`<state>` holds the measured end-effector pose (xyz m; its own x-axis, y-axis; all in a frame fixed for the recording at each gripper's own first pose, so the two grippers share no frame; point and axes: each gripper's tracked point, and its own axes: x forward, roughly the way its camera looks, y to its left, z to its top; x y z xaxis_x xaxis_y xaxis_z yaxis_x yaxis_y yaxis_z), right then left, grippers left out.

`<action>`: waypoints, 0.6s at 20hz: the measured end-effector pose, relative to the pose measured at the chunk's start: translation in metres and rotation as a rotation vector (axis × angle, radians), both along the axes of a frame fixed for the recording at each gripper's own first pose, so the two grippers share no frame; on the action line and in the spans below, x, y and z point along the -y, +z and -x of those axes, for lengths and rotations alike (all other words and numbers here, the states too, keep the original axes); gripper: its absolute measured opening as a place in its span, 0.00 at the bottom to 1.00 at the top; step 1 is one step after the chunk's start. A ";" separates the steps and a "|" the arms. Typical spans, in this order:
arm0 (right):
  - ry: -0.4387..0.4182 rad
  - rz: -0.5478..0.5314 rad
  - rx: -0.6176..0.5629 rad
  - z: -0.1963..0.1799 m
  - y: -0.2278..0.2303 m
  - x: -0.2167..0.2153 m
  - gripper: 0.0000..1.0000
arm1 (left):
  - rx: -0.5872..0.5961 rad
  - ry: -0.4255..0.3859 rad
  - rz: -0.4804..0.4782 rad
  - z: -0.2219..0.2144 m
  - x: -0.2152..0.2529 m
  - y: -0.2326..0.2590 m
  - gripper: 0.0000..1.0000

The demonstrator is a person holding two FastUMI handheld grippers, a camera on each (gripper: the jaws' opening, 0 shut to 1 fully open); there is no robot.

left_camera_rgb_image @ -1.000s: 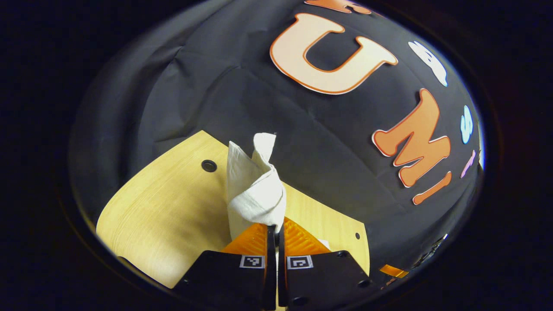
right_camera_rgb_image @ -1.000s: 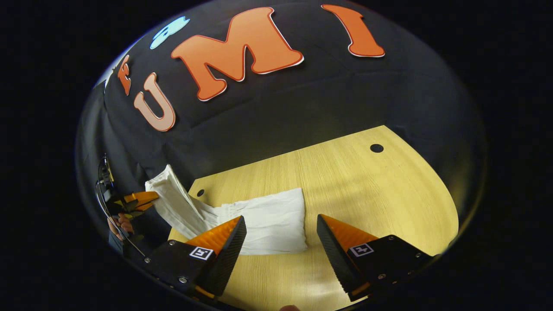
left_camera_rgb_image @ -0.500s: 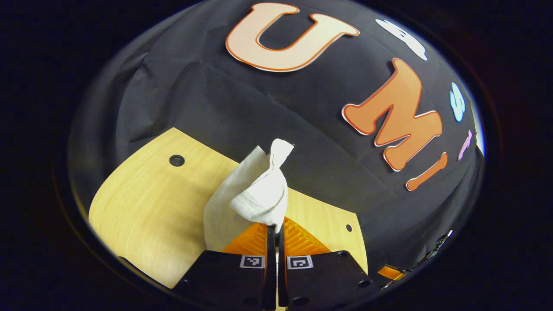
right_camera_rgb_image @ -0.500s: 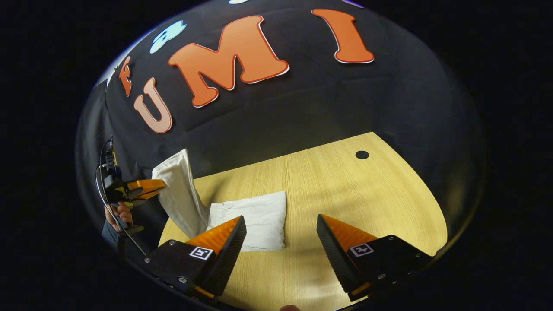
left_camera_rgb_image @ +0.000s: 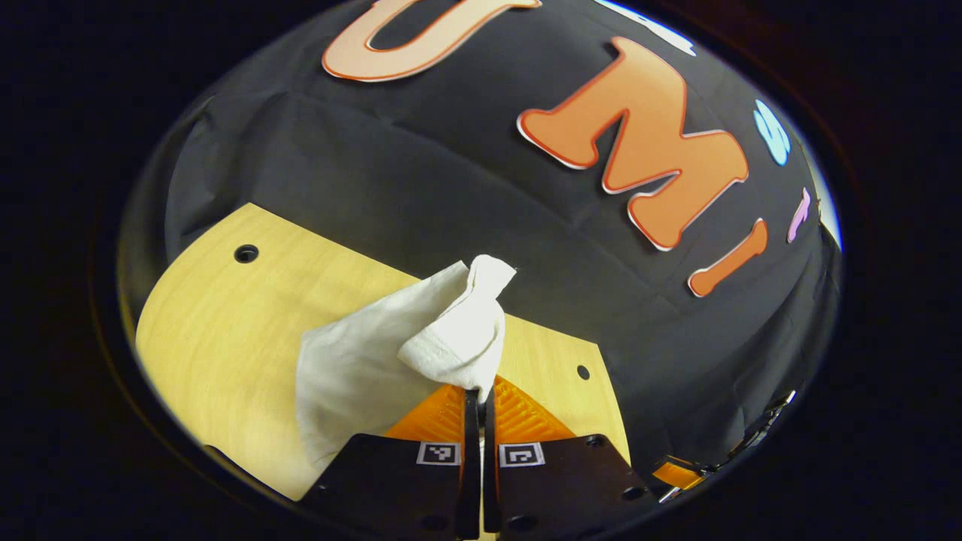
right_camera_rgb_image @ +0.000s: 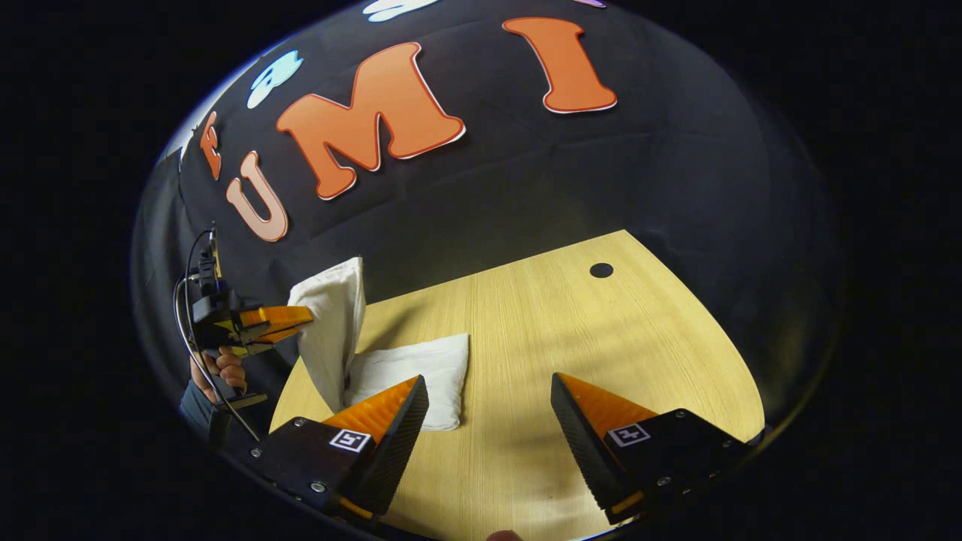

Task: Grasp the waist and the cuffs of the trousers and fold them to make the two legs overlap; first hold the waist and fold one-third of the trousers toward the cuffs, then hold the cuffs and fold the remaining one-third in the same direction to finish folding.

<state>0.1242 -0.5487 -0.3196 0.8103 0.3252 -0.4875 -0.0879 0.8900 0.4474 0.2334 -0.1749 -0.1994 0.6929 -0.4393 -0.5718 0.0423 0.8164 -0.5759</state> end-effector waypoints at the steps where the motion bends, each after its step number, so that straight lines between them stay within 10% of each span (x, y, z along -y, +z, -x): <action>1: -0.003 -0.001 0.003 0.001 -0.001 0.004 0.98 | -0.003 -0.025 -0.015 0.000 0.016 -0.006 0.05; 9: 0.010 -0.015 0.009 0.001 -0.003 0.018 0.98 | -0.021 -0.307 -0.066 0.057 0.105 -0.024 0.21; 12: 0.020 0.016 0.018 -0.001 -0.001 0.018 0.98 | 0.015 -0.337 -0.093 0.071 0.098 -0.012 0.80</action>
